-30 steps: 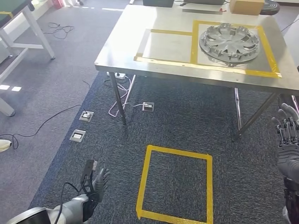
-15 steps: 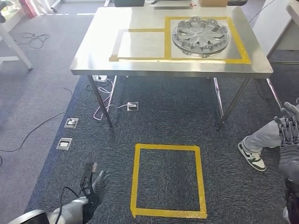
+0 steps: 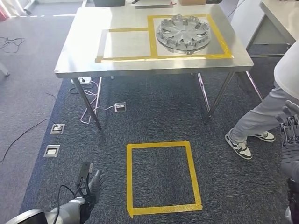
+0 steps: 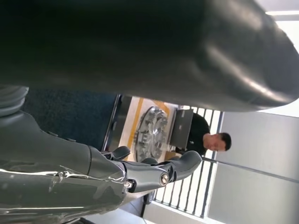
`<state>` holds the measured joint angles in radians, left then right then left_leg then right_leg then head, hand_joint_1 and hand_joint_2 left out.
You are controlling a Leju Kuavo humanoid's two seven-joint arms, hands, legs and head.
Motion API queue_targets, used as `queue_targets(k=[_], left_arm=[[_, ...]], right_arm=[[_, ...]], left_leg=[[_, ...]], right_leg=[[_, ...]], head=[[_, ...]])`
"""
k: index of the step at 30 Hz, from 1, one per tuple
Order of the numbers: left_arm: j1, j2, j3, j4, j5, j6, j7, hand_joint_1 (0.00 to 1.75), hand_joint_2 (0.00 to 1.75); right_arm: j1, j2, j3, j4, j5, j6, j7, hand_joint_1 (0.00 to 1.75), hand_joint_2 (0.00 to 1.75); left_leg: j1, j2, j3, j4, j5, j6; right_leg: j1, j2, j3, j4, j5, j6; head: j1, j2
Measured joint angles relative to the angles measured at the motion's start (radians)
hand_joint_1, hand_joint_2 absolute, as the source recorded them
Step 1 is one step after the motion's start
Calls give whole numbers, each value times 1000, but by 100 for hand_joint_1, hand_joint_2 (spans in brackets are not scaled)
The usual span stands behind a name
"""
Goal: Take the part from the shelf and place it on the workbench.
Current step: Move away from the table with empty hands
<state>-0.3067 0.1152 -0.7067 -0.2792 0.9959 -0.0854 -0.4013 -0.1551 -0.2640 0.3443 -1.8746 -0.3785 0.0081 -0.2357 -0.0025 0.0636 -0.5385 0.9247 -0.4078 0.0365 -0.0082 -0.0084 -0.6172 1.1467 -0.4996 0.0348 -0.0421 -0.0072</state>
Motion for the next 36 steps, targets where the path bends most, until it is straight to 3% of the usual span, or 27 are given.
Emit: queue_targets(k=[2, 3, 4, 6, 8, 10, 12, 13, 14, 15, 18, 20, 22, 23, 25, 27, 29, 30, 31, 34, 35, 36], left_arm=[[-1, 0, 2, 0, 2, 3, -1, 0, 0], [-1, 1, 3, 0, 3, 4, -1, 0, 0], [0, 2, 5, 0, 4, 4, -1, 0, 0], [-1, 2, 8, 0, 4, 4, -1, 0, 0], [-2, 2, 10, -1, 4, 4, -1, 0, 0], [0, 4, 10, -1, 4, 4, -2, 0, 0], [5, 6, 10, -1, 4, 4, -2, 0, 0], [8, 6, 10, -1, 5, 4, -2, 0, 0], [9, 7, 10, -1, 5, 4, -2, 0, 0], [9, 7, 11, -1, 4, 4, -2, 0, 0], [6, 9, 11, -1, 3, 5, -4, 0, 0], [4, 11, 12, -1, 4, 7, -7, 0, 0], [3, 12, 13, -1, 9, 11, -11, 0, 0], [3, 11, 14, -2, 13, 12, -13, 0, 0], [4, 12, 17, -2, 23, 5, -21, 0, 0], [9, 14, 21, -2, 25, 0, -26, 0, 0], [15, 14, 23, -2, 15, 2, -28, 0, 0], [17, 13, 23, -2, 8, 6, -28, 0, 0], [17, 10, 23, -2, 1, 10, -27, 0, 0], [14, -2, 23, -3, -15, 22, -25, 0, 0], [13, -4, 23, -3, -17, 22, -23, 0, 0], [11, -7, 23, -3, -18, 19, -21, 0, 0]], right_arm=[[-16, 0, 4, -1, -6, -5, 0, 0, 0], [-23, 0, 6, -2, -8, -6, 0, 0, 0], [-27, 0, 8, -2, -8, -7, 0, 0, 0], [-31, 0, 10, -2, -9, -8, 0, 0, 0], [-36, 0, 13, -3, -10, -8, 0, 0, 0], [-39, 0, 17, -4, -10, -8, 0, 0, 0], [-39, 1, 20, -4, -11, -8, 1, 0, 0], [-38, 1, 21, -4, -11, -8, 1, 0, 0], [-38, 1, 22, -4, -11, -8, 1, 0, 0], [-38, 1, 24, -4, -12, -9, 0, 0, 0], [-40, 1, 26, -4, -14, -13, -5, 0, 0], [-42, 1, 27, -3, -15, -15, -9, 0, 0], [-46, 1, 30, -3, -15, -17, -12, 0, 0], [-48, 1, 32, -3, -15, -17, -13, 0, 0], [-60, 1, 38, -2, -15, -18, -14, 0, 0], [-67, 1, 44, 0, -16, -21, -16, 0, 0], [-61, 1, 47, 2, -15, -27, -19, 0, 0], [-55, 1, 48, 3, -14, -31, -22, 0, 0], [-49, 1, 47, 4, -12, -34, -24, 0, 0], [-34, 1, 41, -1, -6, -38, -25, 0, 0], [-30, 1, 39, -4, -3, -40, -23, 0, 0], [-25, 1, 37, -7, 1, -43, -20, 0, 0]], left_leg=[[-4, 17, 1, 3, -2, -6], [-6, 25, 1, 5, -3, -9], [-8, 34, 0, 6, -3, -14], [-8, 48, -1, 8, -3, -24], [-3, 15, -17, 47, -33, -36], [3, -40, -73, 172, -102, -46], [4, -57, -142, 311, -153, -49], [4, -58, -160, 342, -155, -49], [4, -58, -157, 331, -138, -47], [4, -62, -133, 275, -102, -44], [6, -109, -34, 57, -6, -37], [5, -126, -19, 16, 3, -34], [2, -110, -20, 17, 6, -28], [3, -101, -19, 14, 8, -23], [6, -81, -19, 9, 11, -13], [5, -59, -20, 8, 11, -7], [5, -36, -21, 8, 11, -6], [5, -25, -21, 8, 10, -6], [5, -16, -21, 8, 10, -7], [1, 11, -15, 9, 6, -13], [-1, 20, -13, 10, 5, -18], [-2, 29, -12, 10, 4, -22]], right_leg=[[7, -41, 81, -158, 51, -8], [11, -54, 100, -199, 60, -14], [14, -58, 106, -216, 59, -20], [14, -37, 104, -219, 66, -33], [10, -16, 104, -223, 75, -45], [7, 3, 100, -224, 82, -53], [8, 25, 94, -222, 84, -56], [8, 39, 92, -220, 85, -56], [8, 50, 91, -218, 85, -55], [8, 63, 91, -216, 85, -55], [7, 94, 88, -212, 86, -48], [4, 111, 80, -211, 89, -38], [2, 127, 74, -212, 91, -26], [2, 122, 69, -208, 87, -21], [6, 75, 39, -151, 48, -12], [6, 26, -22, -12, -25, -4], [2, 16, -72, 108, -69, 2], [0, 14, -72, 115, -64, 4], [-1, 11, -51, 80, -41, 4], [5, -41, 68, -151, 47, -5], [9, -53, 91, -200, 60, -11], [13, -54, 95, -214, 59, -16]], head=[[0, 0], [0, 0], [-1, 0], [-2, 0], [-4, 0], [-9, 0], [-12, 0], [-12, 0], [-13, 0], [-14, 0], [-14, 0], [-15, 0], [-16, 0], [-15, 0], [-9, 0], [-1, 0], [0, 0], [0, 0], [1, 0], [1, 0], [0, 0], [-1, 0]])
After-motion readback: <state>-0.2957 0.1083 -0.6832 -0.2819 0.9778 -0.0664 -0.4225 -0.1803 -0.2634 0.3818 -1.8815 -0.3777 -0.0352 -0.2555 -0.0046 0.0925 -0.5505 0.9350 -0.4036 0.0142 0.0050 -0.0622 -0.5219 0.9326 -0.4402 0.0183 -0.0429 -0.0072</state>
